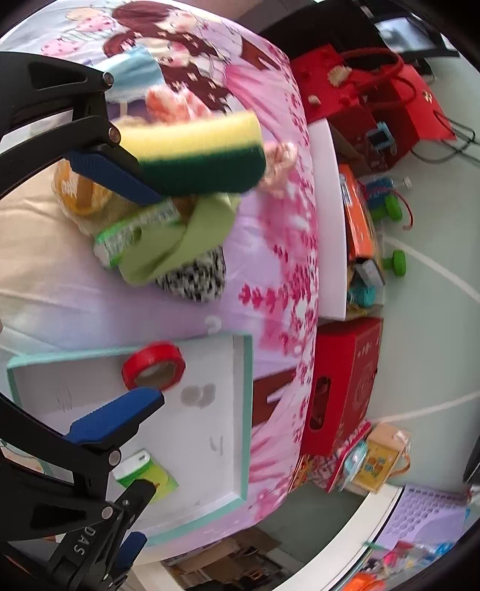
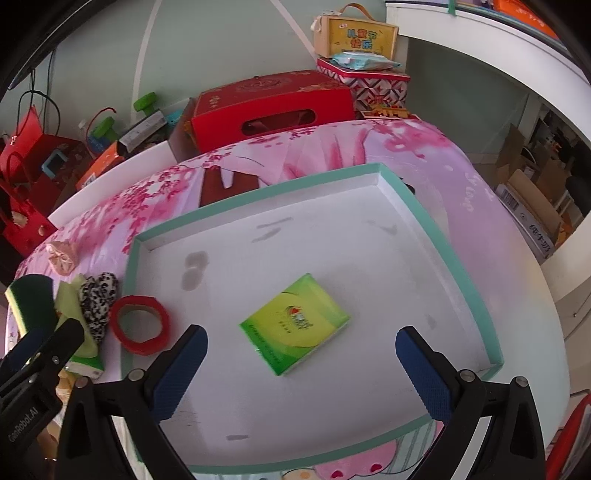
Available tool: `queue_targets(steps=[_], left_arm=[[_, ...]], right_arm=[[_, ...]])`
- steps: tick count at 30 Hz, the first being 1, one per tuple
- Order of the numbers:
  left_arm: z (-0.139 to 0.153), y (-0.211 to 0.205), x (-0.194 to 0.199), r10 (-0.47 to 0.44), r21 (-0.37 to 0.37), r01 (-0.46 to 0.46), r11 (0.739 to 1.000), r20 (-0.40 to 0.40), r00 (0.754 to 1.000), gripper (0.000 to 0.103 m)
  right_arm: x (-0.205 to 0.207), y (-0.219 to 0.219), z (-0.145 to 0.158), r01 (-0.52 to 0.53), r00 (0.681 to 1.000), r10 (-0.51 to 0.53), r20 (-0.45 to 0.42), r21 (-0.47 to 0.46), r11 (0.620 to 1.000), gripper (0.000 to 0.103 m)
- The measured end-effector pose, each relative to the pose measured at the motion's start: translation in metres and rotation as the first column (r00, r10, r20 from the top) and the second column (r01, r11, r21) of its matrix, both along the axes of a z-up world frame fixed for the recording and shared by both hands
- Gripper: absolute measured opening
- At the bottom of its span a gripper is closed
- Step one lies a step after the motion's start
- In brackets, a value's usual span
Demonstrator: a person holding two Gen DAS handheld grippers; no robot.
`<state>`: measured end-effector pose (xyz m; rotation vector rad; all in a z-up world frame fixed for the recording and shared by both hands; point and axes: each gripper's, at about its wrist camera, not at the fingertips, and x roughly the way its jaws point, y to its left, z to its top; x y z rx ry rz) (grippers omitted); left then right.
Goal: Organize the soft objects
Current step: 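Move both tools back toward the pile of soft items, then grasp the yellow sponge with the right tool while the left tool grasps the blue face mask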
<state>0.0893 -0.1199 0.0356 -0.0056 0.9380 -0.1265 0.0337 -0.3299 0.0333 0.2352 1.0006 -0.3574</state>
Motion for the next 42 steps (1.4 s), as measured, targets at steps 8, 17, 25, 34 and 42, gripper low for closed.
queue_targets(steps=[8, 17, 25, 34, 42], left_arm=[[0.024, 0.048, -0.009, 0.119, -0.031, -0.118, 0.993, 0.041, 0.992, 0.1], [0.043, 0.105, -0.025, 0.255, -0.088, -0.247, 0.965, 0.096, 0.962, 0.1], [0.044, 0.146, -0.035, 0.353, -0.069, -0.348, 0.935, 0.106, 0.929, 0.1], [0.035, 0.186, -0.042, 0.439, -0.012, -0.44, 0.898, 0.082, 0.894, 0.1], [0.019, 0.224, -0.042, 0.511, -0.047, -0.509, 0.859, 0.026, 0.859, 0.1]], right_arm=[[0.002, 0.033, 0.015, -0.07, 0.997, 0.07, 0.025, -0.022, 0.997, 0.103], [0.006, 0.082, 0.033, -0.202, 0.971, 0.196, 0.138, 0.029, 0.979, 0.103], [0.011, 0.122, 0.037, -0.304, 0.938, 0.291, 0.19, 0.042, 0.952, 0.103], [0.015, 0.14, 0.027, -0.348, 0.928, 0.333, 0.165, 0.072, 0.935, 0.103], [0.019, 0.171, 0.026, -0.405, 0.904, 0.386, 0.186, 0.076, 0.911, 0.103]])
